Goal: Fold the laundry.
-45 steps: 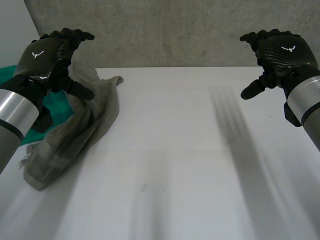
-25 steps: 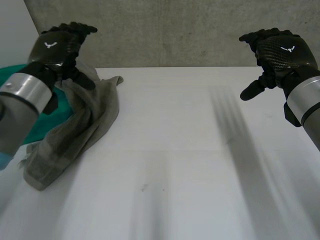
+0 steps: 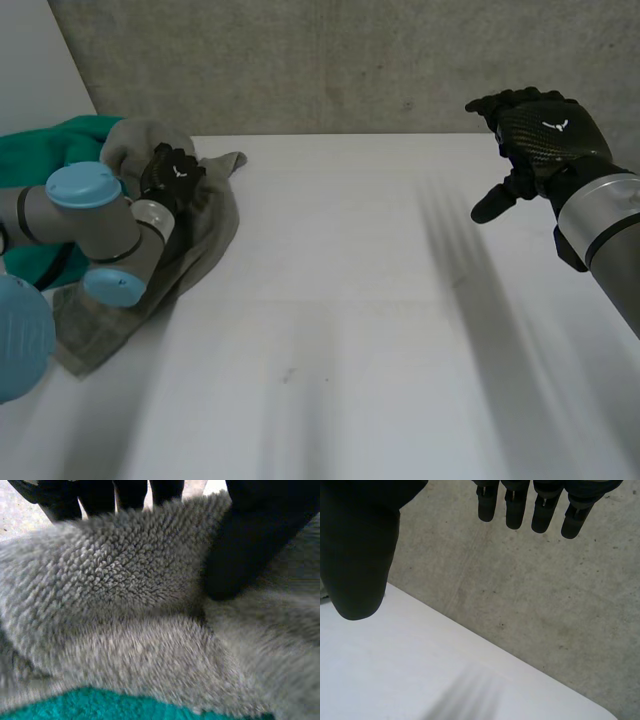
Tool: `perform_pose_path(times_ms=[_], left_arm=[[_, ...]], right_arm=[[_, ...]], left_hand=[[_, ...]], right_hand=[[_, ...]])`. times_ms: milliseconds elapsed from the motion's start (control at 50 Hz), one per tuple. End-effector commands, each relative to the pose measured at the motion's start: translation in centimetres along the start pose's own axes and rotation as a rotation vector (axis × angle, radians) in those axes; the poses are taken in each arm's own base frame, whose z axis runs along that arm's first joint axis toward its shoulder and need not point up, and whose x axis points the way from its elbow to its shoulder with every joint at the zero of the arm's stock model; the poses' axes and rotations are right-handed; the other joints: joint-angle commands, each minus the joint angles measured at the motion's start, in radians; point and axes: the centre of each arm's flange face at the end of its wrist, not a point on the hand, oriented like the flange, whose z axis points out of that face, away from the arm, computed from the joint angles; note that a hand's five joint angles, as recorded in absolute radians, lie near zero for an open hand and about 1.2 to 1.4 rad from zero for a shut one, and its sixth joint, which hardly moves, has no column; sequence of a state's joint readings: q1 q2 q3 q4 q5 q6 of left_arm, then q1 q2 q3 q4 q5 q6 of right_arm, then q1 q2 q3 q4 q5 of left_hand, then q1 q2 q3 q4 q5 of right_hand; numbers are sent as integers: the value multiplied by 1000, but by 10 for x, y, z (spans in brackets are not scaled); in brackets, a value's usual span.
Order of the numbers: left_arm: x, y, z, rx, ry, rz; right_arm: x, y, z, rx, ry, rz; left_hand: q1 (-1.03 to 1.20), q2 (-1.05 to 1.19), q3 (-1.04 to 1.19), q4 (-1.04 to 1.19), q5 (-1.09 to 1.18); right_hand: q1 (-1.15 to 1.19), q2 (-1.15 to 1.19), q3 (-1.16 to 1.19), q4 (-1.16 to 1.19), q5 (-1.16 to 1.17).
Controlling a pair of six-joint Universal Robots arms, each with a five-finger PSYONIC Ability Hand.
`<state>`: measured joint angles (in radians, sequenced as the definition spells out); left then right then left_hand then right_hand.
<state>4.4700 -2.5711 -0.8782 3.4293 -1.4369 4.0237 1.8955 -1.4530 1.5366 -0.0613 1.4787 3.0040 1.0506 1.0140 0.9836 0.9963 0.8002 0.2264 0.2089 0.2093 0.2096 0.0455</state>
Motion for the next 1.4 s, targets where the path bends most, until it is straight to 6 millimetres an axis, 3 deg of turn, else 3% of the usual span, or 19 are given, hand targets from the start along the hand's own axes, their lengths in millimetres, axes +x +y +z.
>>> perform_pose_path(times_ms=[20, 60, 80, 140, 160, 260, 340, 440, 620, 640, 680, 720, 760, 800, 900, 1040, 1120, 1260, 1400], left_arm=[[-32, -80, -20, 103, -84, -66], [-41, -106, -34, 140, -99, -137], [-51, -135, -49, 192, -111, -213], [-65, -172, -74, 271, -102, -363], [-76, -195, -91, 324, -92, -468], [-89, -231, -135, 389, -11, -735], [-89, -231, -145, 353, 15, -907], [-74, -214, -146, 235, 9, -1002], [30, -141, -175, -147, 197, -945], [35, -138, -179, -164, 208, -939], [42, -130, -186, -196, 222, -930], [44, -126, -190, -208, 225, -925], [39, -126, -194, -207, 219, -923], [32, -128, -197, -195, 206, -926], [5, -135, -213, -145, 165, -887], [-8, -149, -225, -57, 183, -719], [2, -169, -219, 106, 318, -560], [38, -180, -191, 259, 510, -367], [77, -173, -160, 192, 636, -309]], right_arm=[[2, -1, 1, 3, 5, -1], [3, -2, 2, 7, 10, -1], [4, -3, 2, 12, 12, -1], [6, -8, 2, 24, 18, -1], [6, -8, 2, 26, 19, -3], [8, -12, 3, 35, 23, -2], [8, -12, 3, 38, 25, -3], [10, -12, 3, 35, 29, -2], [12, 7, 11, -35, 31, -24], [12, 10, 13, -50, 27, -33], [8, 21, 15, -100, 9, -75], [6, 24, 15, -129, -1, -106], [6, 28, 13, -176, -15, -153], [5, 29, 11, -200, -28, -188], [0, 34, 2, -278, -115, -319], [-5, 53, -21, -458, -229, -417], [-9, 67, -31, -514, -241, -362], [-15, 99, -38, -513, -180, -174], [-26, 119, -41, -456, -160, -73]], left_hand=[[346, 382, 413, 400, 422], [346, 382, 413, 400, 422], [346, 382, 413, 400, 422], [346, 382, 413, 400, 422], [346, 382, 413, 400, 422], [346, 382, 413, 400, 422], [346, 382, 413, 400, 422], [346, 382, 413, 400, 422], [346, 382, 413, 400, 422], [320, 357, 387, 374, 396], [-36, 0, 31, 18, 40], [-228, -192, -161, -174, -153], [-544, -508, -477, -490, -468], [-681, -644, -614, -627, -605], [-787, -750, -720, -733, -711], [-822, -786, -755, -768, -747], [-814, -777, -747, -759, -738], [-808, -771, -741, -753, -732], [-805, -768, -738, -751, -729]], right_hand=[[-52, -34, -35, -35, -46], [-52, -34, -35, -35, -46], [-52, -34, -35, -35, -46], [-52, -34, -35, -35, -46], [-52, -34, -35, -35, -46], [-52, -34, -35, -35, -46], [-52, -34, -35, -35, -46], [-52, -34, -35, -35, -46], [-52, -34, -35, -35, -46], [-52, -34, -35, -35, -46], [-52, -34, -35, -35, -46], [-52, -34, -35, -35, -46], [-52, -34, -35, -35, -46], [-52, -34, -35, -35, -46], [-52, -34, -35, -35, -46], [-52, -34, -35, -35, -46], [-52, -34, -35, -35, -46], [-52, -34, -35, -35, -46], [-52, -34, -35, -35, -46]])
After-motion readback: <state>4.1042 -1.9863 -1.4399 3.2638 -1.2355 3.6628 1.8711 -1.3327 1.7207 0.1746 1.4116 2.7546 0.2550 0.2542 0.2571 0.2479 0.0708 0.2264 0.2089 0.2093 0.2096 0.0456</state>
